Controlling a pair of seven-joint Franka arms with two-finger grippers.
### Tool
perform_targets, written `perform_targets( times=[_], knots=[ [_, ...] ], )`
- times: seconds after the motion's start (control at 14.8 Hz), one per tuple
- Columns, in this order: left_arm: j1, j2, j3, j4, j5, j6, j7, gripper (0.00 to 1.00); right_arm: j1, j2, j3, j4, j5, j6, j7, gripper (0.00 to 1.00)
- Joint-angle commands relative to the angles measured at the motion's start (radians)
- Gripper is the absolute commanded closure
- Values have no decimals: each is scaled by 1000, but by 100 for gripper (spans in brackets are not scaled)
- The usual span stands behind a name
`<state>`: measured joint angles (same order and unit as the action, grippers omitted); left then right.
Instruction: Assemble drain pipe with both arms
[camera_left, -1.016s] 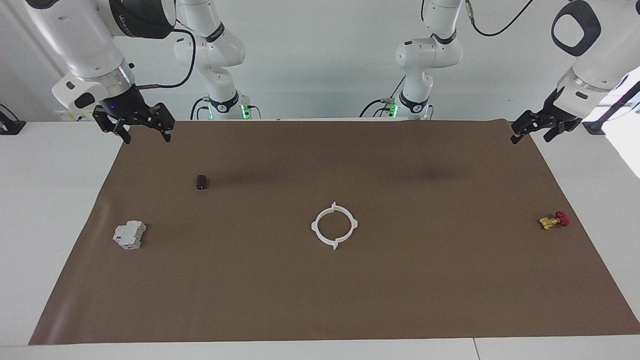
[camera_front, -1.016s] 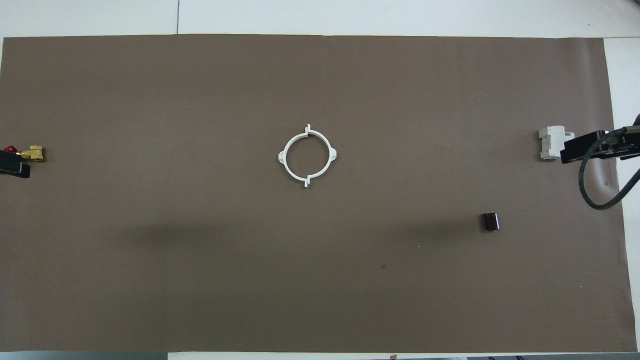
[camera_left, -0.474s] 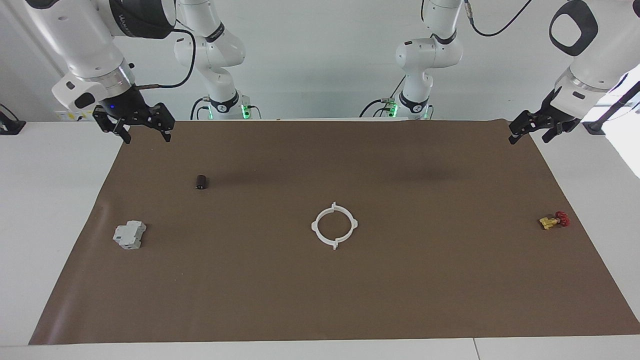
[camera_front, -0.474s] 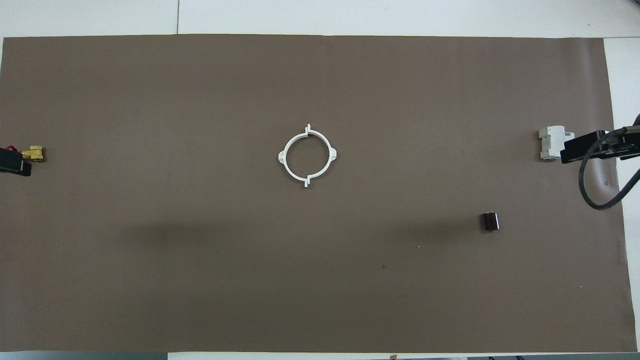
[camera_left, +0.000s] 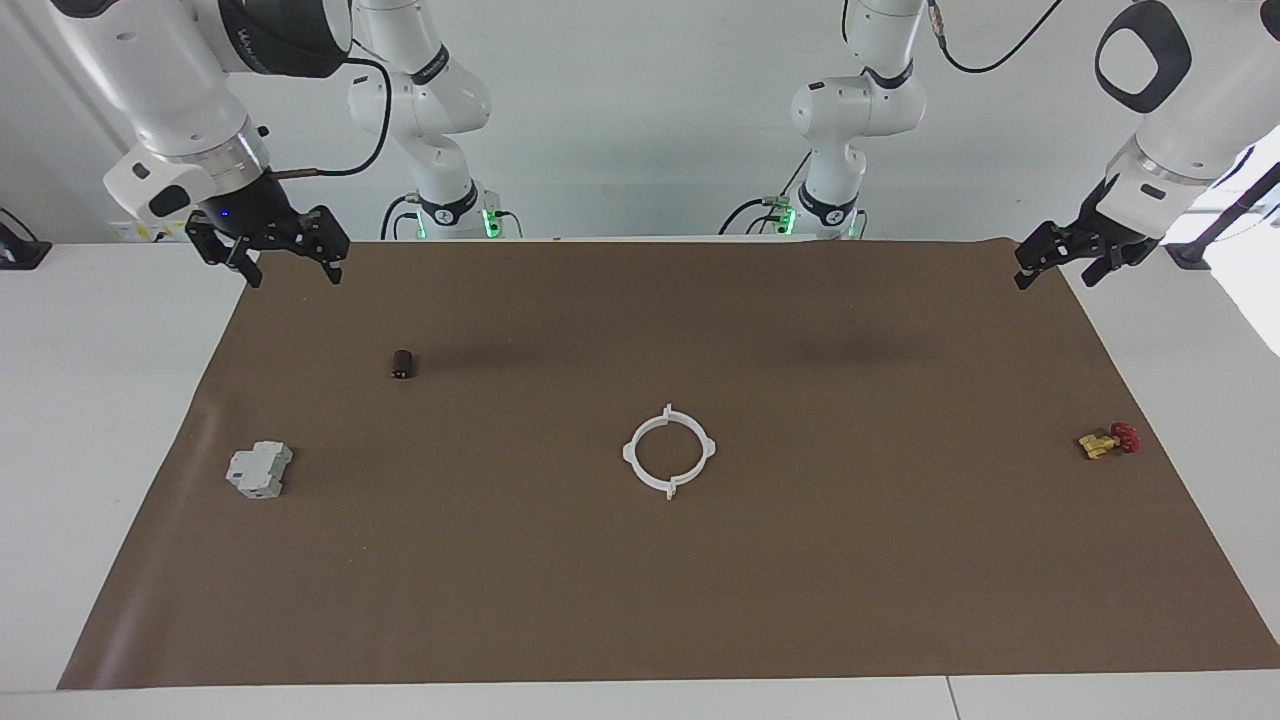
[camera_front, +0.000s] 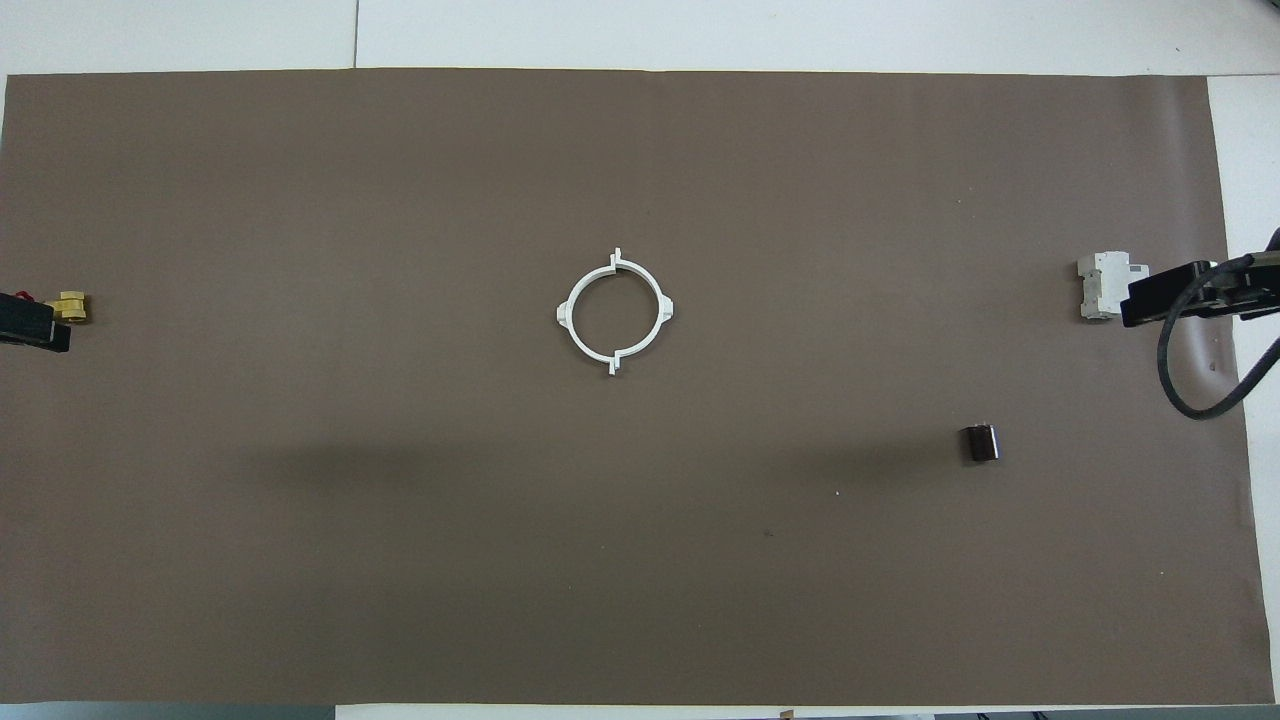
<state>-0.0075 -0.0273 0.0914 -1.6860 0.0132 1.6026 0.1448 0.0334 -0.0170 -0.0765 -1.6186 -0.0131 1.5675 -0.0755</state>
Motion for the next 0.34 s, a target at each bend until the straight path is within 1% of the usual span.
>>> perform_targets(
  times=[0.0,0.27],
  knots=[
    [-16,7,4,17,17,-13,-8,0,-7,5,3,16,22,-21,-26,0],
    [-17,7,2,14,17,-10,-16,0,-7,5,3,16,22,-21,-26,0]
  ],
)
